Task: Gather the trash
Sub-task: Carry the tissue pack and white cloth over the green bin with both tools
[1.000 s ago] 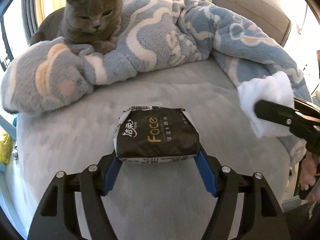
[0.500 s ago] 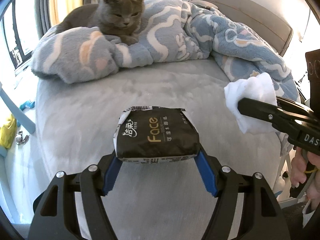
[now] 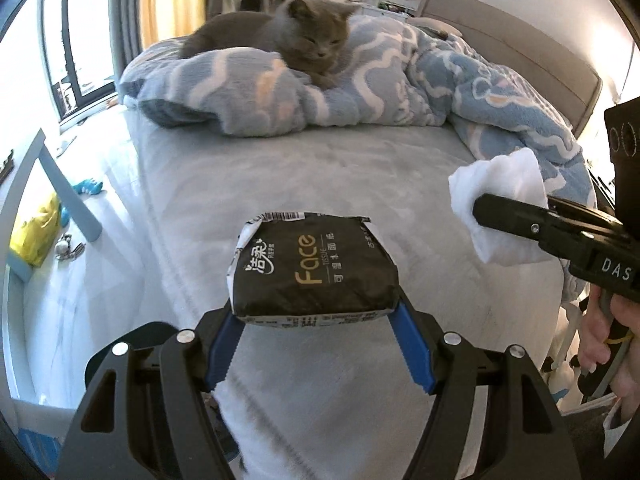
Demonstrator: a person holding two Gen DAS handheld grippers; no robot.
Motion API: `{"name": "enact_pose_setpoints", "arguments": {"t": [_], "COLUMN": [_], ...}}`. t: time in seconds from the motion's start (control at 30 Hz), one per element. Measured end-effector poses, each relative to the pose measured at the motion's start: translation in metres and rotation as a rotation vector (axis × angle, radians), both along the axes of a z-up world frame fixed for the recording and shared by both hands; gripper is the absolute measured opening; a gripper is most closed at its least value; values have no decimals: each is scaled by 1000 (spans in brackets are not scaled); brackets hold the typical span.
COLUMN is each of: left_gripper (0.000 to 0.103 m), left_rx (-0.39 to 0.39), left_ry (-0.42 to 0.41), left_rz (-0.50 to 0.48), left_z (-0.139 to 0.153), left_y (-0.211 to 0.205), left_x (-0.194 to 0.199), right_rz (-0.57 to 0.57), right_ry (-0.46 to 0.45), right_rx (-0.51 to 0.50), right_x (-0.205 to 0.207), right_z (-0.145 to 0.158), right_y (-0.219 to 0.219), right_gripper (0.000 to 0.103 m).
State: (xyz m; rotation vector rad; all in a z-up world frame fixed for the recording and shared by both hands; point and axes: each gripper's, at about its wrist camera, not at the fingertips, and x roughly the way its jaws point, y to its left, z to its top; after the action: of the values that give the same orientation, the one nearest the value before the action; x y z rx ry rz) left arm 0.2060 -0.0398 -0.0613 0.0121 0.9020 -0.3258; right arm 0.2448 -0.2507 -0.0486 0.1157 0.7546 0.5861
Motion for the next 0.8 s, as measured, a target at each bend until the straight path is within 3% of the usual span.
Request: {"name": "enact_pose_setpoints", "arguments": {"t": [0.43,0.8], "left_gripper": [73,73], "left_rx": [44,81], "left_ry": [2,97], "left_rz": [116,177], "left_z": [-5,-46], "left_y": [84,150], "left_x": [-29,-35], "right_rz": [95,184], "right_ry": [-4,0], "right_rx": [1,-8], "right_x": [-10,-13], "right_z": [5,7], "right_y": [76,146], "right_gripper": [31,31]}}
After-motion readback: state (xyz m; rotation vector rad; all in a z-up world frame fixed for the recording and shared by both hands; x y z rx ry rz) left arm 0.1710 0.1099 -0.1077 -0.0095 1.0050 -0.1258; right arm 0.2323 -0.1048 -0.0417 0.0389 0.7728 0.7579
